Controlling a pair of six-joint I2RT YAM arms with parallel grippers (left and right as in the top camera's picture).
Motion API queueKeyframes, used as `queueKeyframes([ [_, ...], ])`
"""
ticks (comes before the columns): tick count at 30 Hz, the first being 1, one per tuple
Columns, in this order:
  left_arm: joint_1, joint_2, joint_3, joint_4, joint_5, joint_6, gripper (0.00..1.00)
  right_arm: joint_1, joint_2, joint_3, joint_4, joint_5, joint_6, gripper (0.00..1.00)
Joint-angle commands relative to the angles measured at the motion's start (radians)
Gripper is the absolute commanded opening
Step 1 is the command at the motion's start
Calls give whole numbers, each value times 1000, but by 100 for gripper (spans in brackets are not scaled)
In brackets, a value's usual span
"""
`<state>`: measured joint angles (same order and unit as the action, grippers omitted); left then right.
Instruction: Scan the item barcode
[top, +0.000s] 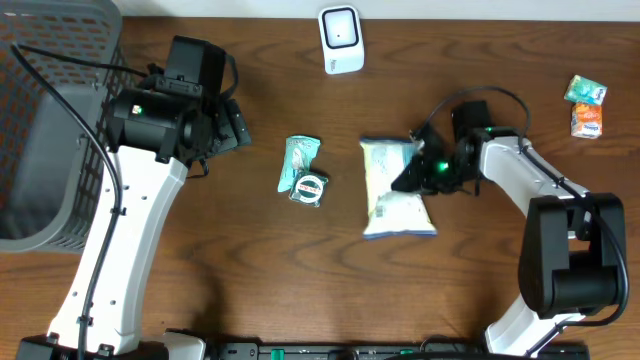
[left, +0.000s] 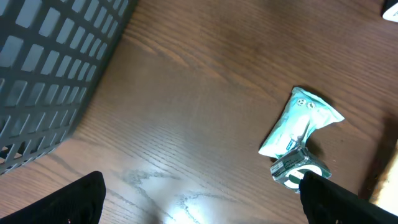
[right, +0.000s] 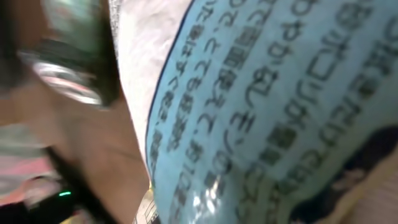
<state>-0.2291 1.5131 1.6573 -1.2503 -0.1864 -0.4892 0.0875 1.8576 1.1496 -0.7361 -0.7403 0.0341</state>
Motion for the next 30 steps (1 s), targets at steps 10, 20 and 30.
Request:
queueKeyframes([
  [10,3,3,8,-3,-13,10,98,-7,-273,181,156,-433,131,1],
  [20,3,3,8,-3,-13,10,98,22,-401,181,179,-387,154,1],
  [30,3,3,8,-3,-13,10,98,51,-401,180,178,-359,175,1],
])
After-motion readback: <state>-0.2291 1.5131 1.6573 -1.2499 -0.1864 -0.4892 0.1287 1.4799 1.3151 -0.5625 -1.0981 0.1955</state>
